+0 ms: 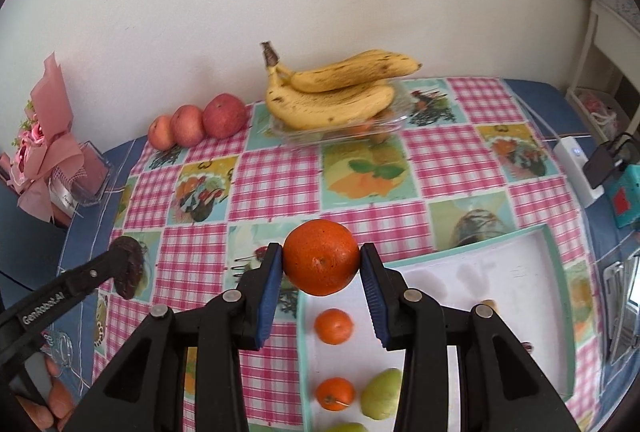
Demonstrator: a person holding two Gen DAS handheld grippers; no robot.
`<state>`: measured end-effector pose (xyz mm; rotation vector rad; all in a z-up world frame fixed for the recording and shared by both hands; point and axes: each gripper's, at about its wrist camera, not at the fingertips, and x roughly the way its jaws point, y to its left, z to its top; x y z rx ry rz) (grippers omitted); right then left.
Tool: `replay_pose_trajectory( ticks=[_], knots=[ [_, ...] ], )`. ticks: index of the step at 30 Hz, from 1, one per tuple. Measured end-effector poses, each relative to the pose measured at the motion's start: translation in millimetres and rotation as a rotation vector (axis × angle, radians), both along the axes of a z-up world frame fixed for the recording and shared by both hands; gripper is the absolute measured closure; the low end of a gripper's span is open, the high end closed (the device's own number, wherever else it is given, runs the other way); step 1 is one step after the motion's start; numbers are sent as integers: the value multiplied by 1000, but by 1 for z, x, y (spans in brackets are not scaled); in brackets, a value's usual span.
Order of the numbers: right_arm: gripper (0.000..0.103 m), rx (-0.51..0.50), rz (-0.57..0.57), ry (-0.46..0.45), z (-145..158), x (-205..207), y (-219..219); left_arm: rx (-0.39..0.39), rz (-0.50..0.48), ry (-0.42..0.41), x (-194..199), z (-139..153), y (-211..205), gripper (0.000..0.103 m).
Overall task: Organize fruits
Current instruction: 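Carry the orange and dark date over the white tray with both tools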
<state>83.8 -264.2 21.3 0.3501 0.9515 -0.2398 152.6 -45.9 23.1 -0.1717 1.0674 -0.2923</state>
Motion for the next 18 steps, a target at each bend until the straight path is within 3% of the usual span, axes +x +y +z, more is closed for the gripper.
replay_pose_trajectory(
  ticks=[18],
  knots=[
    [62, -7, -133, 3, 15, -45, -75, -21, -146, -44, -33, 22, -72, 69]
  ],
)
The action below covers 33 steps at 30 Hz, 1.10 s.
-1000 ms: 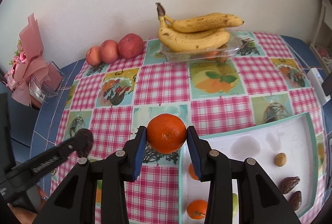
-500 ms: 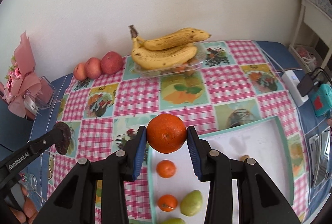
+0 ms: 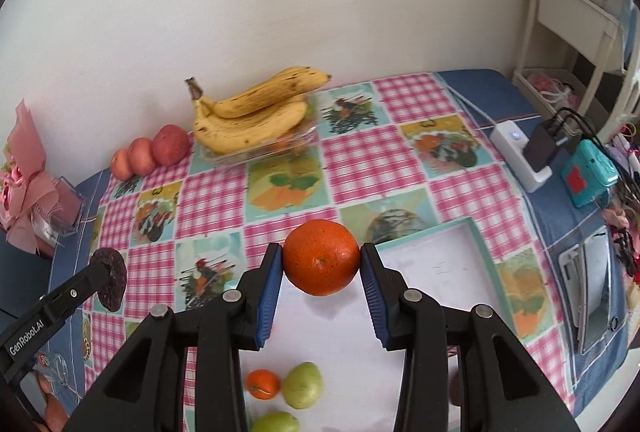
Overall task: Organize fruits
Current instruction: 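Carry the orange and dark date over the white tray with both tools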
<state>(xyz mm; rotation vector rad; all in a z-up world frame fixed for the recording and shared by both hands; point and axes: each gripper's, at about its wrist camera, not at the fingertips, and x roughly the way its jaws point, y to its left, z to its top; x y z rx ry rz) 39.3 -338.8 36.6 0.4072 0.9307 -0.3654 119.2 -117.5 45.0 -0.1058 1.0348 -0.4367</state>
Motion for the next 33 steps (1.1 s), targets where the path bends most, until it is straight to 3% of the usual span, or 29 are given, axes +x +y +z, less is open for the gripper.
replay_pose_trajectory(
  ticks=[33],
  knots=[
    [62, -40, -167, 36, -3, -46, -69, 137, -218, -21, -45, -14, -106, 69]
  ],
)
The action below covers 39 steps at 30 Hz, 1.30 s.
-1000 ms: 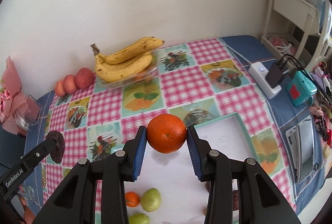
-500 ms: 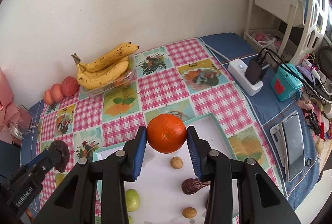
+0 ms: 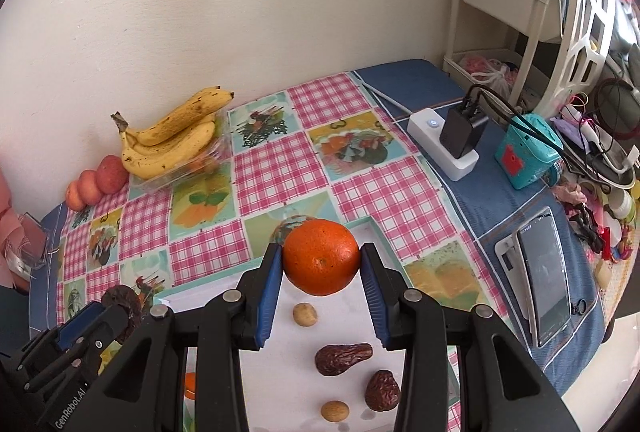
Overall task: Organize fruits
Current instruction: 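Carry the orange and dark date over the white tray with both tools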
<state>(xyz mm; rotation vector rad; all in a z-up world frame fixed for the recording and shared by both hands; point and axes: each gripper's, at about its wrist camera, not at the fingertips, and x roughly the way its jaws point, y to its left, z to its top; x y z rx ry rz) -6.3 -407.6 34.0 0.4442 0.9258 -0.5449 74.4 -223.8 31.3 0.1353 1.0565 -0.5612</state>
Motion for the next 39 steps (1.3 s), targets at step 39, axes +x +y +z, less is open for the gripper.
replay_pose_trajectory(
  ticks=[39],
  knots=[
    [62, 148, -75, 230, -123, 5, -20, 131, -14, 195, 0, -113, -26, 68]
  ],
)
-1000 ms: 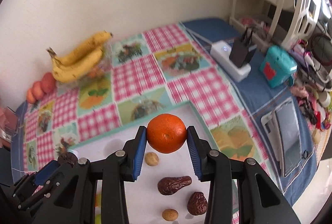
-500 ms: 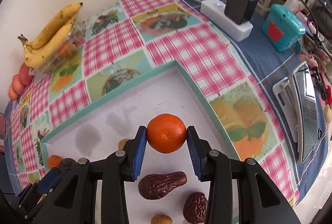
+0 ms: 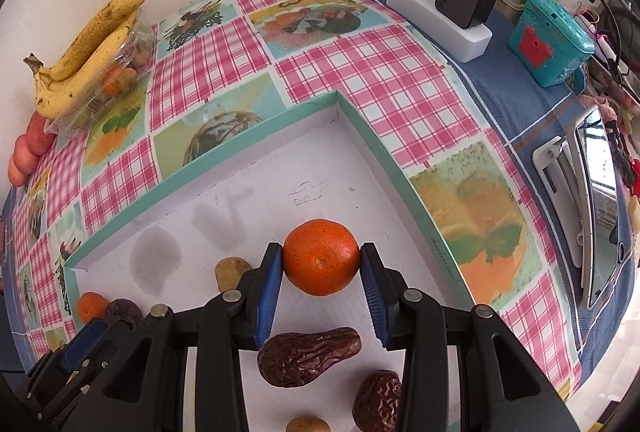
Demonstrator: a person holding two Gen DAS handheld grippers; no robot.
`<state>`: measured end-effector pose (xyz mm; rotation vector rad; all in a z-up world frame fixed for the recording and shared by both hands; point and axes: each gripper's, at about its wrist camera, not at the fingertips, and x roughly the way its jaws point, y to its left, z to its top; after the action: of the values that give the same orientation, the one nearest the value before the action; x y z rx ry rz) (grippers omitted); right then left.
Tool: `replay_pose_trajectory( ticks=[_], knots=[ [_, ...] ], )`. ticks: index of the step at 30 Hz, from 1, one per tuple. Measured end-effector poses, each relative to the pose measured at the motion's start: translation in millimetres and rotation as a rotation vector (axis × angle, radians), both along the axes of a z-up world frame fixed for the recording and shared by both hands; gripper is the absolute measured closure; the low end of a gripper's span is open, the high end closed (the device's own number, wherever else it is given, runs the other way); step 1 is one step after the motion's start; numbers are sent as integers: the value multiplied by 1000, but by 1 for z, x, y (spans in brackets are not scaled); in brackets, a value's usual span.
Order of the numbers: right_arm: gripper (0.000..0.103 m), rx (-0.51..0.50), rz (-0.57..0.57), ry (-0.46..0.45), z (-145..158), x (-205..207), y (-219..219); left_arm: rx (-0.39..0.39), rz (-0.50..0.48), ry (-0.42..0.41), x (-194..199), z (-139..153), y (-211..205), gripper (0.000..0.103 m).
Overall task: Organize fruits
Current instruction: 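Carry the orange and dark date over the white tray with both tools, then open both tools to release the orange and date into the tray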
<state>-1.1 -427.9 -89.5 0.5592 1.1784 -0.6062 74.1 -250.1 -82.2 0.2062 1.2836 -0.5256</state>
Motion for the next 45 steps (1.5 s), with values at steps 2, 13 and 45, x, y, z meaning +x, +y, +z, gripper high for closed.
replay_pose_trajectory(
  ticks=[2, 13, 45],
  knots=[
    [62, -1, 1, 2, 0, 0, 0, 5, -2, 0, 0, 0, 0, 68],
    [62, -7, 15, 12, -2, 2, 1, 3, -13, 22, -2, 3, 1, 67],
    [13, -77, 231, -85, 43, -56, 139, 148, 266, -270, -53, 65, 178, 0]
  ],
)
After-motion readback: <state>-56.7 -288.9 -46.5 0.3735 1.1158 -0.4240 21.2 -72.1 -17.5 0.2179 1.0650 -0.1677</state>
